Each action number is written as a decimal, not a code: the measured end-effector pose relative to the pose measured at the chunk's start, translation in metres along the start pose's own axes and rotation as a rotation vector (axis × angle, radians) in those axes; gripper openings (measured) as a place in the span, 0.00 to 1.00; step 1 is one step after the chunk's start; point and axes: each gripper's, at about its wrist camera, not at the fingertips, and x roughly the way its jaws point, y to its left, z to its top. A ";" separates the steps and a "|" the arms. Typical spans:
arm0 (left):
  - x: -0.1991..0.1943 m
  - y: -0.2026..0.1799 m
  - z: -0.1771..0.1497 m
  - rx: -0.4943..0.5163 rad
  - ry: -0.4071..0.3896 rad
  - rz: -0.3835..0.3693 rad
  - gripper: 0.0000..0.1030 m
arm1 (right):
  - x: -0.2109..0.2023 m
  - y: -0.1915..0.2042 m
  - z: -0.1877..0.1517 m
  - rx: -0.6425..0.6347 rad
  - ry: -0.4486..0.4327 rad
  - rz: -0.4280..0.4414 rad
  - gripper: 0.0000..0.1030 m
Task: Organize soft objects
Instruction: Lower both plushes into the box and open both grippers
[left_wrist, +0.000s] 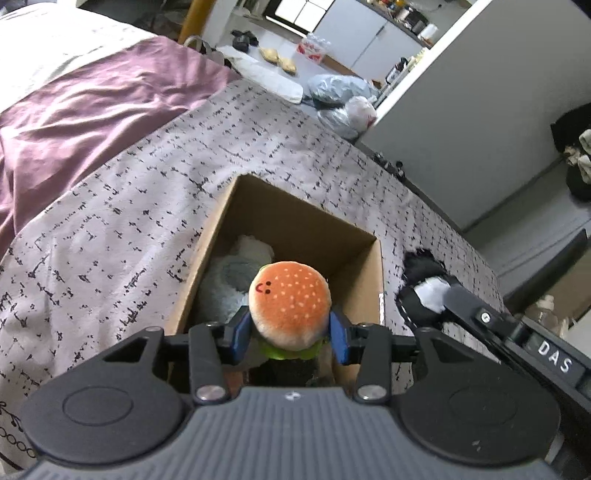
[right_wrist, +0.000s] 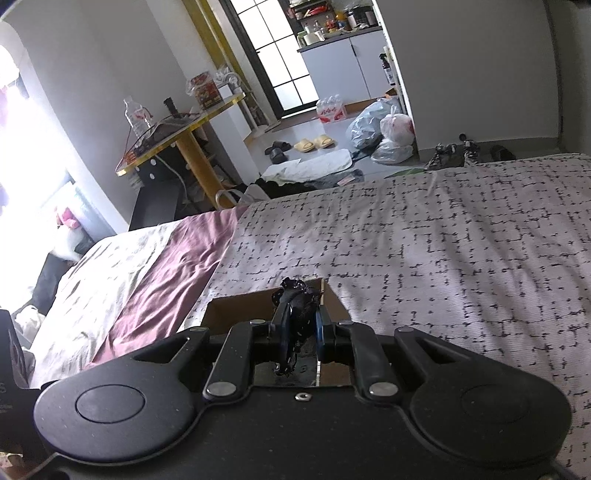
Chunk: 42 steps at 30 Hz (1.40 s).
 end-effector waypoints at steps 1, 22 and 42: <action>0.001 0.001 0.000 -0.006 0.011 -0.008 0.48 | 0.002 0.002 0.000 -0.002 0.003 0.002 0.14; -0.024 0.009 0.018 0.027 -0.053 0.082 0.71 | 0.006 0.016 0.002 -0.005 0.049 0.019 0.29; -0.076 -0.030 -0.007 0.217 -0.066 0.139 0.92 | -0.075 -0.011 -0.008 0.054 0.032 -0.010 0.66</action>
